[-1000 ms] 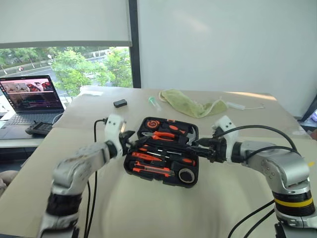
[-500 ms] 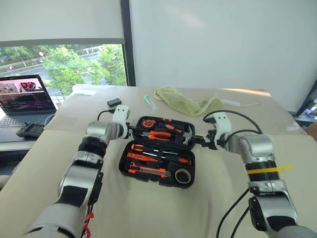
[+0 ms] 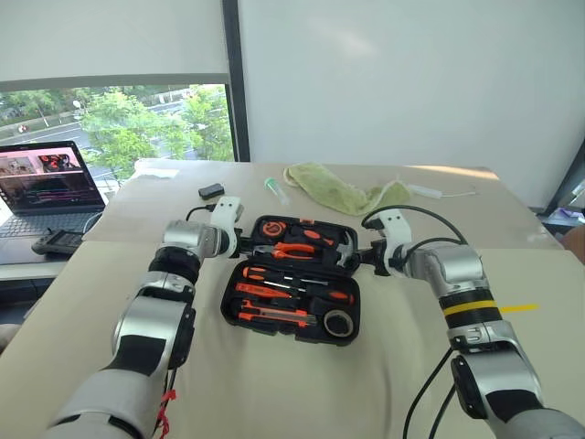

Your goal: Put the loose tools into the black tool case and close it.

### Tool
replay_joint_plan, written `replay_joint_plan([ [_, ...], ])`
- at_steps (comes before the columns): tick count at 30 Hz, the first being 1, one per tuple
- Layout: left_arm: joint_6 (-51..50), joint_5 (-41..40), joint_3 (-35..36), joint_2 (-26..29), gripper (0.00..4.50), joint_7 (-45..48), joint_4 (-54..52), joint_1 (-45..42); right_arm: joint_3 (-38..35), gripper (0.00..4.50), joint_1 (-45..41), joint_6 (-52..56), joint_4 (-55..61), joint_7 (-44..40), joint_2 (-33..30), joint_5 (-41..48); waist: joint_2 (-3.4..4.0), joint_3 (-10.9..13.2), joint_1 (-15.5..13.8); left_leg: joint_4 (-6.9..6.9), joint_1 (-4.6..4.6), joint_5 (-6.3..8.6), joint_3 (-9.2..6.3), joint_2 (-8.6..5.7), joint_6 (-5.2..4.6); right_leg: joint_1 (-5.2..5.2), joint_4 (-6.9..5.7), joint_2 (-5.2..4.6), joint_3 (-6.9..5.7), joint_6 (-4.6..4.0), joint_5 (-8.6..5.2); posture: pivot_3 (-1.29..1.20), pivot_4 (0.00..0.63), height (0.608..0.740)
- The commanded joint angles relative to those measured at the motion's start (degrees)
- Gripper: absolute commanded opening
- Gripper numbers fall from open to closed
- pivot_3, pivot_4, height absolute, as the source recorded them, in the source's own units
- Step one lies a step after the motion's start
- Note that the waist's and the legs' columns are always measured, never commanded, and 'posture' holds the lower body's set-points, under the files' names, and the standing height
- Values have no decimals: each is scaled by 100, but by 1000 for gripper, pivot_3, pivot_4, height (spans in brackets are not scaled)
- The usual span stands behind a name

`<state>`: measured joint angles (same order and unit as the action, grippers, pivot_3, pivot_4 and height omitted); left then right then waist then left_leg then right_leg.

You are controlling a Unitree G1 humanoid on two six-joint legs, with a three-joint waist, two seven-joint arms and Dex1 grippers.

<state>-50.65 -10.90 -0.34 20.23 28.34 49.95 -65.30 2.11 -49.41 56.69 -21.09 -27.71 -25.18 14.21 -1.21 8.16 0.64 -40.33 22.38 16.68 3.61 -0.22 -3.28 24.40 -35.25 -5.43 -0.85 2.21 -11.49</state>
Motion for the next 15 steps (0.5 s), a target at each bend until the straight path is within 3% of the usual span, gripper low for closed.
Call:
replay_joint_plan([
  [1,-966,-184,74,-45,0,-104,-1268,440,163,17,196,204,561,-248,-172,18,0,0,-9,0,2,0,0,-1,0,2,0,-2,1,1,1,0,150,740],
  [7,-2585,-486,374,-56,0,-495,-3775,1583,233,17,721,668,1684,-372,-340,222,5,-8,-6,18,28,4,-6,-4,7,48,-5,-2,9,2,2,0,150,740],
  [15,-4032,-761,779,-184,0,-807,-5675,2439,-63,17,1477,1604,3303,-255,-393,555,6,-11,4,29,44,7,-6,-8,14,75,-9,2,2,3,1,0,150,740],
])
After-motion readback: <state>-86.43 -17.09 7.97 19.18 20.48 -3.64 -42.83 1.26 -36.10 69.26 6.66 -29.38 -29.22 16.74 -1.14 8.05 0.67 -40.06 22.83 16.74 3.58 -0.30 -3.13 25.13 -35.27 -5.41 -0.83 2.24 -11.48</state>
